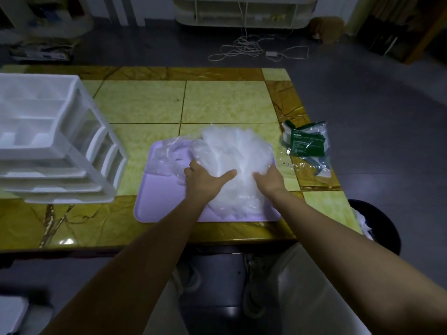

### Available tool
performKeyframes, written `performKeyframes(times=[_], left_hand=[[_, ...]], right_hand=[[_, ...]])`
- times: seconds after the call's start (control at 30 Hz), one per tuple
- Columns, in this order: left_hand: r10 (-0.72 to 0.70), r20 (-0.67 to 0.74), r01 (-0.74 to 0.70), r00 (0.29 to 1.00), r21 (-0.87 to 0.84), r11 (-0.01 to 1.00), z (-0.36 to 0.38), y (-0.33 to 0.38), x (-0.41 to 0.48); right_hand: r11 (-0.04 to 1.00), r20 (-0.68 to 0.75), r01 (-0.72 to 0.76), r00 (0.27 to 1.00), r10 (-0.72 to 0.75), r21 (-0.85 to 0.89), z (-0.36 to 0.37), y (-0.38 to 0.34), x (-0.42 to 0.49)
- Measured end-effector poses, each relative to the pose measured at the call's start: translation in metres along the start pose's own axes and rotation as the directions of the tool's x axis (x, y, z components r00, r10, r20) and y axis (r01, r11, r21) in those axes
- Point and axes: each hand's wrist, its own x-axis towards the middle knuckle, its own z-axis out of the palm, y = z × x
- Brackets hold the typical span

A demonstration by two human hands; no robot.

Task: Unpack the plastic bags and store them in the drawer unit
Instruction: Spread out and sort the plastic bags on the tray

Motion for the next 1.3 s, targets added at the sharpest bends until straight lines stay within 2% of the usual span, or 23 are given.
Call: performKeyframes(times=[0.13,0.2,0.23,0.27,0.3,0.33,0.37,0.4,0.47,0.5,0.57,0.63,0.67,0.73,0.8,0.83,0.87,0.93,0.97,1.03,1.1,1.17,1.3], left_hand=[[-0.003,-0.025,0.006,1.000,0.117,0.993,0.007,0.005,0.007],[0.029,-0.032,-0.021,0.999,0.220,0.975,0.012,0.004,0.011],[0.053,-0.041,-0.042,0.998,0.242,0.969,0.014,0.004,0.012],[0.078,-0.062,-0.062,0.995,0.233,0.971,0.015,0.004,0.014],[0.098,-0.087,-0.079,0.991,0.204,0.976,0.015,0.003,0.014],[0.109,-0.107,-0.090,0.988,0.172,0.981,0.015,0.002,0.014],[0.112,-0.120,-0.093,0.986,0.152,0.984,0.013,0.001,0.015],[0.109,-0.126,-0.090,0.986,0.145,0.985,0.011,0.000,0.016],[0.079,-0.121,-0.060,0.990,0.155,0.986,0.004,-0.005,0.020],[0.052,-0.128,-0.033,0.990,0.146,0.989,-0.002,-0.010,0.022],[-0.007,-0.173,0.022,0.985,0.082,0.996,-0.011,-0.018,0.025],[0.009,-0.269,0.006,0.963,0.054,0.999,-0.019,-0.023,0.021],[0.067,-0.336,-0.039,0.939,0.089,0.995,-0.022,-0.023,0.017],[0.273,-0.469,-0.171,0.840,0.249,0.953,-0.024,-0.018,0.010],[0.469,-0.476,-0.319,0.744,0.363,0.876,-0.018,-0.005,0.004],[0.504,-0.420,-0.378,0.755,0.349,0.857,-0.011,0.003,0.000],[0.485,-0.335,-0.394,0.808,0.305,0.867,-0.004,0.010,-0.003],[0.350,-0.164,-0.296,0.922,0.283,0.912,0.013,0.020,-0.006],[0.279,-0.117,-0.231,0.953,0.314,0.921,0.021,0.022,-0.006],[0.216,-0.102,-0.173,0.971,0.325,0.930,0.028,0.018,-0.002],[0.228,-0.128,-0.186,0.965,0.273,0.944,0.022,0.012,0.005],[0.206,-0.146,-0.178,0.968,0.183,0.967,0.011,0.009,0.012],[0.030,-0.197,-0.047,0.980,-0.083,0.995,-0.014,0.001,0.019]], right_hand=[[0.972,0.151,-0.122,0.984,0.092,0.203,-0.003,0.005,0.006],[0.994,-0.045,-0.012,0.999,0.017,0.106,-0.009,0.003,0.008],[0.992,-0.208,0.125,0.970,-0.124,-0.005,-0.014,-0.001,0.005],[0.947,-0.330,0.293,0.888,-0.321,-0.133,-0.019,-0.007,-0.001],[0.860,-0.375,0.451,0.773,-0.511,-0.240,-0.022,-0.013,-0.008],[0.762,-0.344,0.577,0.680,-0.648,-0.294,-0.024,-0.019,-0.013],[0.682,-0.265,0.662,0.629,-0.731,-0.311,-0.022,-0.022,-0.013],[0.638,-0.165,0.697,0.623,-0.764,-0.327,-0.019,-0.024,-0.013],[0.654,-0.005,0.641,0.713,-0.701,-0.402,-0.009,-0.018,-0.006],[0.706,0.020,0.574,0.781,-0.624,-0.415,-0.005,-0.012,0.000],[0.846,-0.011,0.416,0.896,-0.445,-0.334,-0.001,0.001,0.009],[0.942,-0.036,0.293,0.952,-0.303,-0.164,0.001,0.006,0.011],[0.969,-0.031,0.235,0.971,-0.238,-0.071,0.001,0.006,0.011],[0.986,-0.012,0.161,0.987,-0.160,0.038,0.002,0.004,0.009],[0.983,-0.003,0.182,0.983,-0.182,-0.038,0.001,0.004,0.011],[0.978,-0.002,0.189,0.982,-0.190,-0.090,0.000,0.004,0.012],[0.974,-0.008,0.192,0.981,-0.195,-0.119,0.000,0.004,0.014],[0.980,0.000,0.173,0.985,-0.174,-0.103,0.001,0.004,0.015],[0.985,0.020,0.150,0.989,-0.149,-0.082,0.000,0.005,0.015],[0.991,0.050,0.123,0.991,-0.121,-0.044,0.000,0.008,0.016],[0.992,0.057,0.122,0.991,-0.120,-0.030,-0.002,0.010,0.018],[0.991,0.057,0.132,0.990,-0.133,0.013,-0.005,0.009,0.019],[0.979,-0.001,0.175,0.984,-0.176,0.102,-0.009,0.002,0.017]])
